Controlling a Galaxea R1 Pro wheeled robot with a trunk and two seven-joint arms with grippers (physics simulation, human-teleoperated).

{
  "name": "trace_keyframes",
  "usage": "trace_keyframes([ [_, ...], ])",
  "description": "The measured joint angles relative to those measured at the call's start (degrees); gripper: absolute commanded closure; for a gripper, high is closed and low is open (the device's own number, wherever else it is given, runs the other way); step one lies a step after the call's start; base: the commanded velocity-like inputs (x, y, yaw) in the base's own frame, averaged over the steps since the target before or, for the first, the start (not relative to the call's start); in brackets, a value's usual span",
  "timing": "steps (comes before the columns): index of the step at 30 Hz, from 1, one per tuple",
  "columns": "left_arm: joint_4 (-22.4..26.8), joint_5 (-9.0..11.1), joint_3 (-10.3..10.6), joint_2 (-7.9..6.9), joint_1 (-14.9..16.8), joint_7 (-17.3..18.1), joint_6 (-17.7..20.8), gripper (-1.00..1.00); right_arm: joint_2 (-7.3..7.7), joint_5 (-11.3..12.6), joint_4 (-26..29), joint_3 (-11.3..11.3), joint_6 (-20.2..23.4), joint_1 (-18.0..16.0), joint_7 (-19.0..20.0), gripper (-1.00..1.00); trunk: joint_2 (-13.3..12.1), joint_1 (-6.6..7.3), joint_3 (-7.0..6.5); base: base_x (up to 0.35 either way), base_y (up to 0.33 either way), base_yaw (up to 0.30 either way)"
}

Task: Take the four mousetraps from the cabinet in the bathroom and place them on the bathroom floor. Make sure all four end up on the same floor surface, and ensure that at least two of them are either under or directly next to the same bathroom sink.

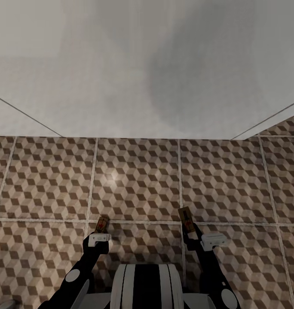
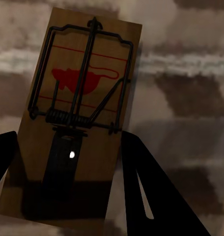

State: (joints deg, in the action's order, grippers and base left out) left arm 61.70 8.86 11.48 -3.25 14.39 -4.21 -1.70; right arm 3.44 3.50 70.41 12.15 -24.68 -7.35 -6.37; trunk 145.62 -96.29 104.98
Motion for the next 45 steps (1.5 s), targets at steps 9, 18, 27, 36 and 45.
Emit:
trace_keyframes([
  [9, -0.03, 0.0, 0.0, 0.0, 0.0, 0.0, 0.01, 1.0, 0.0, 0.05, 0.0, 0.0, 0.0, 0.0, 0.0, 1.0, 0.12, -0.23, 0.0, 0.0, 0.0, 0.0],
  [18, -0.03, 0.0, 0.0, 0.0, -0.01, 0.0, 0.01, 1.0, 0.0, 0.07, 0.0, 0.0, 0.0, 0.0, 0.0, 1.0, 0.24, -0.46, 0.0, 0.0, 0.0, 0.0],
  [27, 0.05, 0.0, 0.0, 0.0, -0.01, 0.04, -0.07, 1.0, 0.0, 0.05, 0.0, 0.0, 0.0, 0.0, -0.04, 1.0, 0.36, -0.7, 0.0, 0.0, 0.0, 0.0],
  [36, 0.18, 0.0, 0.01, -0.08, 0.0, 0.2, -0.15, 1.0, -0.03, 0.03, 0.0, 0.0, 0.03, 0.0, -0.07, 1.0, 0.36, -0.7, 0.0, 0.0, 0.0, 0.0],
  [45, 0.1, -0.07, -0.15, -0.24, 0.0, 0.2, -0.11, 1.0, 0.01, 0.03, 0.08, -0.68, 0.22, 0.0, -1.53, 1.0, 0.36, -0.7, 0.0, 0.0, 0.0, 0.0],
])
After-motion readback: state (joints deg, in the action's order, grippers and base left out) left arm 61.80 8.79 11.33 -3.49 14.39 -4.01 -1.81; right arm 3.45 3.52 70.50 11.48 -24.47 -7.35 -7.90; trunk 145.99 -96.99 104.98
